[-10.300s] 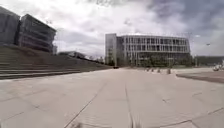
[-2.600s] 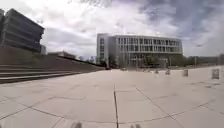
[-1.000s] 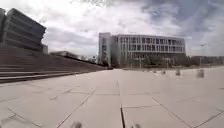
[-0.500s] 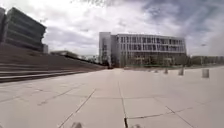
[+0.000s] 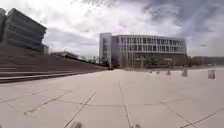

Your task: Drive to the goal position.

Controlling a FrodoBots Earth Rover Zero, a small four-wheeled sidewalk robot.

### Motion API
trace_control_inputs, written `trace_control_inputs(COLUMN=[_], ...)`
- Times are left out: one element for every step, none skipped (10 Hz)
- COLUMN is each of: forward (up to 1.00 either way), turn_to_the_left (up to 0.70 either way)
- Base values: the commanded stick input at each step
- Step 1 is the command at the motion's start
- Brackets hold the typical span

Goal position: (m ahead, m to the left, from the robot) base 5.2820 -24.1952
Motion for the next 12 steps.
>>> trace_control_inputs(forward=[0.7,0.7,0.7,0.7,0.7,0.7,0.7,0.7,0.7,0.7,0.7,0.7], turn_to_the_left=[0.0,0.0,0.0,0.0,-0.02,-0.2,-0.34,-0.35,-0.35,-0.35,-0.35,-0.24])
